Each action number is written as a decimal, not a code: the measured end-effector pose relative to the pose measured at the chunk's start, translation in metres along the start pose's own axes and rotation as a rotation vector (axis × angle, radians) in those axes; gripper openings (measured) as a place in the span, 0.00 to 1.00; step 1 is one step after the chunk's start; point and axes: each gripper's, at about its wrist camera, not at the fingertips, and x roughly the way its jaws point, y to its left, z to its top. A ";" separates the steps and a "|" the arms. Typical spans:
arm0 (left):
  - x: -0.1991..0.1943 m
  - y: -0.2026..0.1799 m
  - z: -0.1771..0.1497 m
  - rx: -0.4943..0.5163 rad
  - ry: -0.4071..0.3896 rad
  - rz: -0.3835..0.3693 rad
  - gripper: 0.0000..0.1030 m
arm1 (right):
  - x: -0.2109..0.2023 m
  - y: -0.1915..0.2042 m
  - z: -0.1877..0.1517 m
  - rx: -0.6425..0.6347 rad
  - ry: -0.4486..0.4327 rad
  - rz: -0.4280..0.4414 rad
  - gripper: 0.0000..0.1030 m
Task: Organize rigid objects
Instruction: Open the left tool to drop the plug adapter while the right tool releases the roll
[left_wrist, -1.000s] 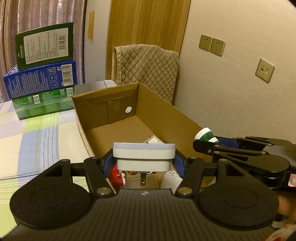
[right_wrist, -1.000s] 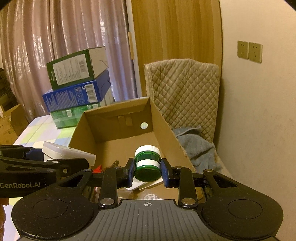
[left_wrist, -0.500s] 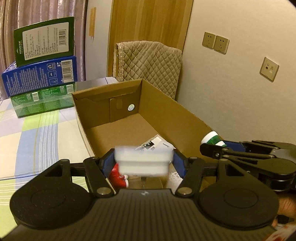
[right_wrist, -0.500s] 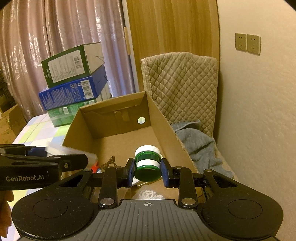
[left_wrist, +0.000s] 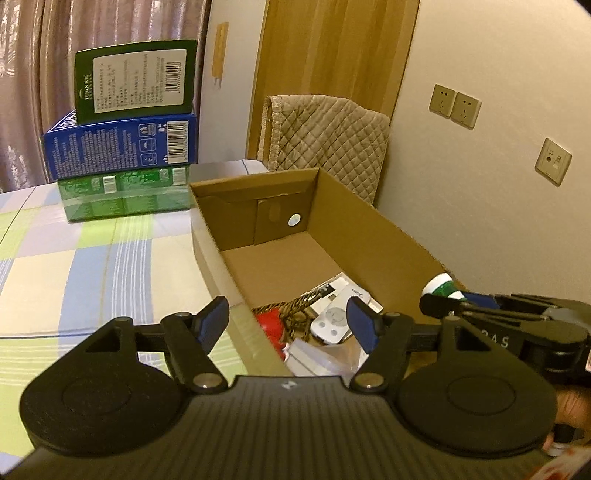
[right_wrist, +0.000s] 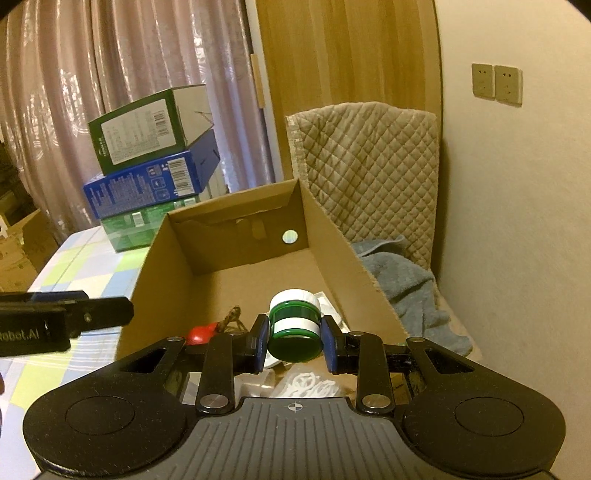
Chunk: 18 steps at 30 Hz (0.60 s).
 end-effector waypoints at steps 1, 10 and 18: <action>-0.001 0.000 -0.001 -0.002 0.001 0.001 0.64 | -0.001 0.002 0.000 -0.001 -0.001 0.004 0.26; -0.005 0.002 -0.005 -0.009 0.003 0.000 0.64 | -0.002 0.007 0.000 -0.009 -0.001 0.012 0.26; -0.005 0.002 -0.008 -0.014 0.008 -0.001 0.64 | 0.001 0.008 0.000 -0.005 0.009 0.019 0.26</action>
